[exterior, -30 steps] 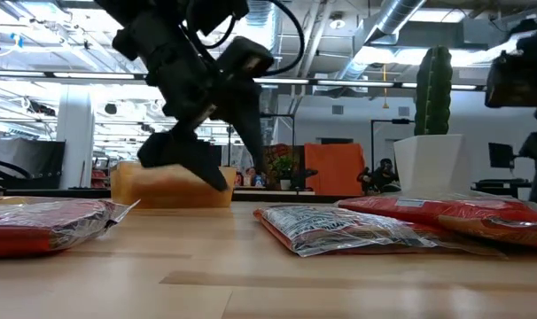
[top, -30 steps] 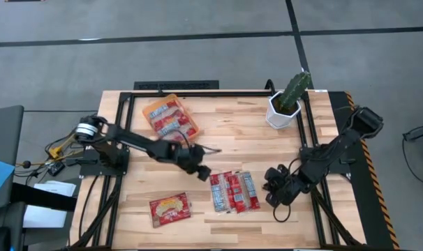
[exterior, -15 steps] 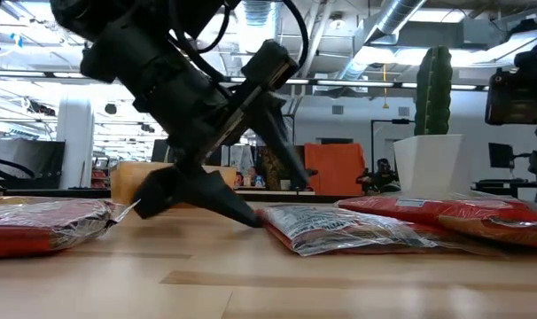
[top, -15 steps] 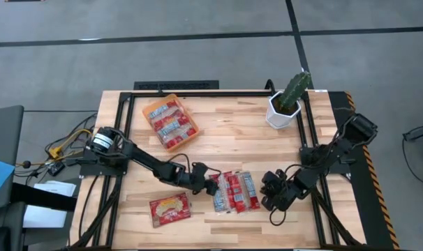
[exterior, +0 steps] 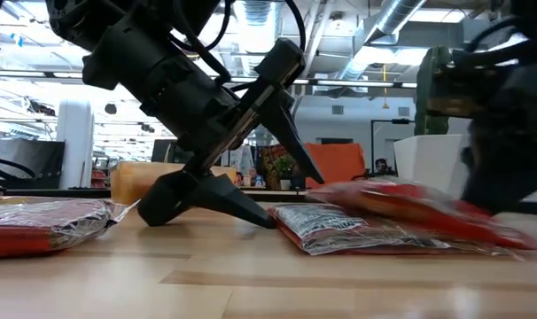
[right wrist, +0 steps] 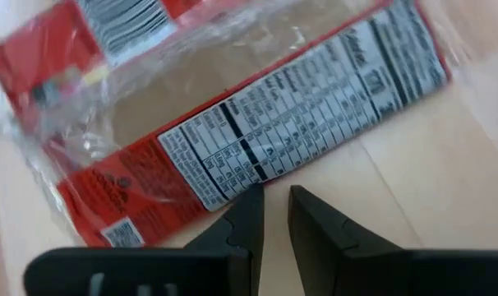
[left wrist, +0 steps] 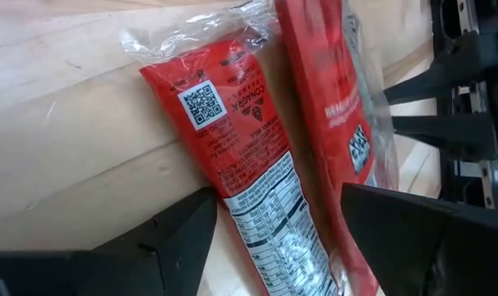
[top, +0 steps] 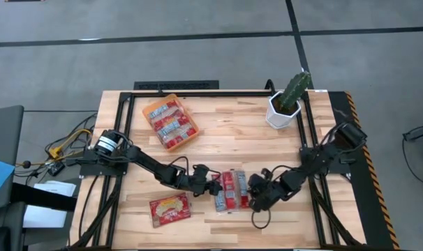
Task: Sort popcorn bags into baskets
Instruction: Put the red popcorn bag into the orange bin
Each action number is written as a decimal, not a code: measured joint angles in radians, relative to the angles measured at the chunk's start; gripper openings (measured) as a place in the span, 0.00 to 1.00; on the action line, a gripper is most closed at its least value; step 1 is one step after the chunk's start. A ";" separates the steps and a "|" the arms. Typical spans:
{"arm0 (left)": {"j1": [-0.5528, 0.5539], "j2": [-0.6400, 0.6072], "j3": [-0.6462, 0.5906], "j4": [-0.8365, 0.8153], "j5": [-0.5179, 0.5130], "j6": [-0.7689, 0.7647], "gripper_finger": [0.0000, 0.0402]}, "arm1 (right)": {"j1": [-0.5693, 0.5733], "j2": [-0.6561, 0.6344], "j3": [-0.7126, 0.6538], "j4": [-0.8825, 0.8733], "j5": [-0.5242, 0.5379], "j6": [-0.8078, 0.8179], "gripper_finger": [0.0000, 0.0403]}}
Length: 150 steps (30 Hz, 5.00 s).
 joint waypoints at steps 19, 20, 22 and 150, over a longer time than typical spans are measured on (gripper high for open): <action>-0.004 -0.012 0.019 0.023 -0.029 0.116 0.54 | -0.143 0.037 0.076 0.033 -0.078 -0.285 0.21; -0.006 -0.019 0.019 0.020 -0.029 0.126 0.56 | -0.144 0.037 0.076 0.033 -0.085 -0.283 0.21; -0.004 -0.029 0.019 0.021 -0.028 0.125 0.60 | -0.140 0.036 0.077 0.027 -0.094 -0.273 0.21; 1.156 -0.828 0.022 -1.092 0.737 1.234 0.01 | -0.158 -0.330 0.087 -0.485 0.008 -0.432 0.09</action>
